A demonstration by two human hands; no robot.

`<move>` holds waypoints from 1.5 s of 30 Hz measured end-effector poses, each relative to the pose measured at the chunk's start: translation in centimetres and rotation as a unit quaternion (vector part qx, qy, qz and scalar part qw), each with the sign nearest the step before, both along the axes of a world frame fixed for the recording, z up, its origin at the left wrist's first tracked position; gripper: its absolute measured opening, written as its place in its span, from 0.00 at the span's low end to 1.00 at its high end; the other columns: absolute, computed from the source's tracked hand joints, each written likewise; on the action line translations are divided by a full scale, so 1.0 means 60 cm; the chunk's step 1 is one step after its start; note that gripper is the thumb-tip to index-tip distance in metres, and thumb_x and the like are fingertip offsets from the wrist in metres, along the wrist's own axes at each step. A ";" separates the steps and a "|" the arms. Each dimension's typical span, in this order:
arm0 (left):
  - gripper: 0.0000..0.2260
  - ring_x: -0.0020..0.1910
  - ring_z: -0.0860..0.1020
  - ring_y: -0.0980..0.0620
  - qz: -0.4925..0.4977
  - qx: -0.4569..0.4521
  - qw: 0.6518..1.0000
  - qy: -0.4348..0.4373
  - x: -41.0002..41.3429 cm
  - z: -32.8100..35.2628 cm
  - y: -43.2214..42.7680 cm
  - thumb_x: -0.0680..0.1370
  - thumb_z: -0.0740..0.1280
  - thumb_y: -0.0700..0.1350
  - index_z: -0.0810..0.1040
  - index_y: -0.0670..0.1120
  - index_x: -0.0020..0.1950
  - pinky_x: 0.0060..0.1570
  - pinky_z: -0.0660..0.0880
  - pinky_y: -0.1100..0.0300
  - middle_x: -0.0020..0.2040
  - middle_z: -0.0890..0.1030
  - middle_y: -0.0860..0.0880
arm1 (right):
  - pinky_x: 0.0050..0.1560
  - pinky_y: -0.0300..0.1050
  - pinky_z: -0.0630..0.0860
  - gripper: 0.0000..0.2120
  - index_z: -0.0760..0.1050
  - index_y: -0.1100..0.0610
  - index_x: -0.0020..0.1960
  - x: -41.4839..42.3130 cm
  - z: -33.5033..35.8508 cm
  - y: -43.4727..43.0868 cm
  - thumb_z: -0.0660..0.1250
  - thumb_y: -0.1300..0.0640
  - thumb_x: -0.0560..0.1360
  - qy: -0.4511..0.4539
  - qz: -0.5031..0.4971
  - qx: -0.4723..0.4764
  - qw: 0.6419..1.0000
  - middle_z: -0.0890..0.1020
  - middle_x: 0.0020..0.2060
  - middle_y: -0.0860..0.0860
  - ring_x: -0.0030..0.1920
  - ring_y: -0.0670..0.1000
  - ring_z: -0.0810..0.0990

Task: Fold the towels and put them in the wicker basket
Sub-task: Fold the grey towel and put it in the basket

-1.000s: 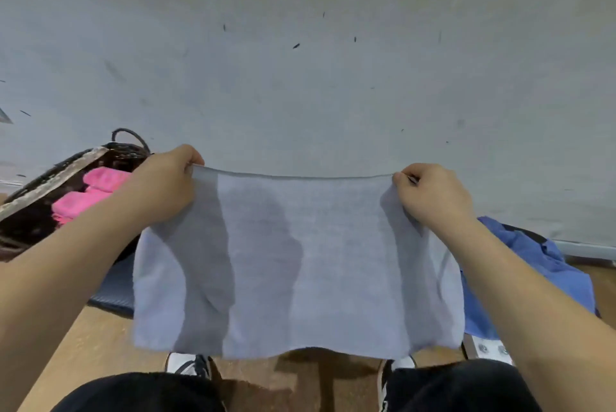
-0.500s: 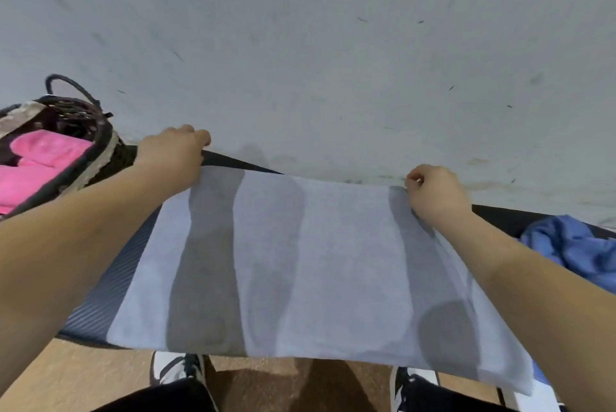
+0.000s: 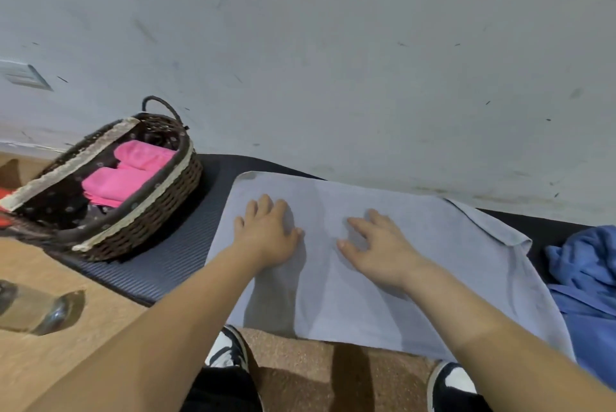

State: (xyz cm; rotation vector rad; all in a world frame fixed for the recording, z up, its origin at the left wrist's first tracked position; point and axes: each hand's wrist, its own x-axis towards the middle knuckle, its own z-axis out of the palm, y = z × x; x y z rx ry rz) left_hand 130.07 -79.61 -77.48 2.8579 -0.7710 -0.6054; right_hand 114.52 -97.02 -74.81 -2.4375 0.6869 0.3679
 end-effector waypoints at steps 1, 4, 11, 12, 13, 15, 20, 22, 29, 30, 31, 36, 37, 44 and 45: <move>0.33 0.82 0.48 0.39 0.004 0.003 1.000 0.004 -0.002 -0.007 0.002 0.81 0.56 0.66 0.55 0.52 0.81 0.78 0.53 0.39 0.84 0.49 0.45 | 0.81 0.59 0.48 0.34 0.54 0.39 0.82 -0.005 -0.011 0.007 0.56 0.30 0.80 0.034 -0.003 -0.041 0.999 0.43 0.84 0.51 0.84 0.57 0.42; 0.35 0.83 0.38 0.40 0.006 -0.012 1.000 0.012 0.006 -0.016 0.004 0.82 0.52 0.67 0.45 0.55 0.84 0.79 0.42 0.37 0.85 0.38 0.45 | 0.77 0.71 0.38 0.34 0.39 0.32 0.81 -0.006 -0.029 0.023 0.45 0.26 0.79 0.094 -0.012 -0.079 0.992 0.30 0.82 0.47 0.81 0.60 0.30; 0.39 0.82 0.34 0.42 0.004 0.009 1.000 -0.002 0.097 -0.023 0.021 0.77 0.52 0.74 0.41 0.64 0.83 0.79 0.36 0.39 0.84 0.35 0.48 | 0.73 0.71 0.26 0.36 0.35 0.32 0.81 0.044 -0.038 0.057 0.41 0.24 0.78 0.102 -0.028 -0.046 0.993 0.26 0.80 0.47 0.78 0.58 0.23; 0.39 0.82 0.35 0.42 -0.001 0.008 1.000 -0.011 0.103 -0.029 0.026 0.76 0.51 0.75 0.41 0.64 0.83 0.79 0.35 0.39 0.84 0.35 0.48 | 0.73 0.72 0.26 0.36 0.35 0.33 0.81 0.051 -0.039 0.061 0.42 0.24 0.78 0.100 -0.029 -0.046 0.994 0.26 0.80 0.48 0.78 0.58 0.23; 0.39 0.83 0.35 0.42 -0.006 0.005 1.000 -0.022 0.106 -0.033 0.031 0.76 0.49 0.76 0.41 0.64 0.82 0.79 0.35 0.39 0.84 0.36 0.49 | 0.73 0.71 0.25 0.36 0.36 0.33 0.81 0.058 -0.039 0.063 0.42 0.25 0.78 0.096 -0.032 -0.038 0.994 0.26 0.80 0.48 0.79 0.58 0.23; 0.38 0.83 0.36 0.42 -0.015 0.001 0.999 -0.040 0.110 -0.036 0.040 0.76 0.47 0.77 0.41 0.64 0.83 0.79 0.37 0.40 0.85 0.37 0.49 | 0.73 0.70 0.25 0.35 0.39 0.33 0.82 0.064 -0.033 0.064 0.43 0.25 0.78 0.081 -0.040 -0.008 0.996 0.28 0.81 0.47 0.79 0.57 0.24; 0.36 0.83 0.43 0.37 -0.011 0.025 0.994 -0.106 0.094 -0.024 0.047 0.80 0.47 0.71 0.48 0.55 0.84 0.80 0.44 0.39 0.85 0.44 0.42 | 0.80 0.60 0.33 0.33 0.50 0.38 0.83 0.035 0.001 0.044 0.44 0.29 0.81 0.029 -0.024 0.052 0.998 0.40 0.84 0.46 0.83 0.53 0.34; 0.34 0.82 0.46 0.36 -0.022 0.017 0.988 -0.150 0.068 -0.013 0.026 0.82 0.51 0.66 0.52 0.50 0.84 0.79 0.47 0.38 0.84 0.47 0.40 | 0.82 0.56 0.40 0.34 0.56 0.43 0.83 0.011 0.020 0.019 0.46 0.29 0.81 0.007 -0.023 0.069 0.997 0.46 0.85 0.49 0.84 0.52 0.41; 0.31 0.84 0.47 0.42 -0.194 -0.081 0.976 -0.050 -0.104 0.045 -0.165 0.82 0.63 0.59 0.59 0.52 0.82 0.81 0.49 0.49 0.85 0.48 0.44 | 0.63 0.52 0.77 0.25 0.80 0.54 0.58 -0.129 0.078 -0.141 0.60 0.35 0.80 0.017 -0.131 -0.032 0.991 0.84 0.55 0.55 0.58 0.55 0.81; 0.28 0.83 0.51 0.43 -0.215 -0.109 0.970 -0.032 -0.130 0.052 -0.195 0.82 0.63 0.57 0.63 0.51 0.81 0.80 0.52 0.51 0.85 0.51 0.44 | 0.54 0.51 0.81 0.23 0.80 0.58 0.49 -0.146 0.081 -0.167 0.63 0.37 0.79 -0.004 -0.157 -0.050 0.986 0.86 0.43 0.56 0.46 0.55 0.84; 0.26 0.82 0.56 0.43 -0.237 -0.133 0.962 -0.020 -0.155 0.057 -0.224 0.82 0.64 0.55 0.66 0.50 0.79 0.78 0.58 0.52 0.84 0.54 0.44 | 0.47 0.50 0.83 0.23 0.79 0.60 0.42 -0.164 0.081 -0.192 0.64 0.40 0.79 -0.012 -0.184 -0.061 0.981 0.84 0.34 0.55 0.38 0.56 0.83; 0.21 0.69 0.73 0.46 -0.321 -0.172 0.931 0.008 -0.229 0.050 -0.365 0.80 0.67 0.51 0.74 0.47 0.72 0.65 0.73 0.50 0.73 0.70 0.49 | 0.28 0.47 0.80 0.25 0.73 0.62 0.38 -0.244 0.063 -0.259 0.69 0.41 0.78 0.098 -0.267 0.049 0.958 0.79 0.29 0.57 0.23 0.57 0.77; 0.20 0.66 0.74 0.46 -0.327 -0.163 0.931 0.013 -0.237 0.041 -0.387 0.79 0.68 0.52 0.75 0.48 0.70 0.62 0.74 0.49 0.71 0.71 0.50 | 0.29 0.48 0.82 0.26 0.75 0.64 0.41 -0.253 0.058 -0.264 0.70 0.40 0.77 0.116 -0.265 0.066 0.955 0.81 0.31 0.59 0.25 0.58 0.80; 0.09 0.53 0.79 0.41 -0.300 -0.125 0.944 -0.050 -0.245 0.000 -0.484 0.82 0.60 0.43 0.78 0.48 0.59 0.49 0.77 0.47 0.58 0.74 0.48 | 0.38 0.59 0.86 0.18 0.79 0.65 0.45 -0.255 0.021 -0.269 0.73 0.48 0.76 0.126 -0.211 0.072 0.967 0.86 0.34 0.60 0.32 0.58 0.87; 0.09 0.52 0.79 0.40 -0.292 -0.147 0.943 -0.052 -0.242 0.002 -0.494 0.83 0.60 0.42 0.77 0.48 0.59 0.50 0.77 0.46 0.59 0.74 0.47 | 0.38 0.57 0.87 0.17 0.79 0.65 0.45 -0.257 0.021 -0.270 0.72 0.50 0.77 0.128 -0.211 0.087 0.965 0.85 0.35 0.60 0.33 0.58 0.88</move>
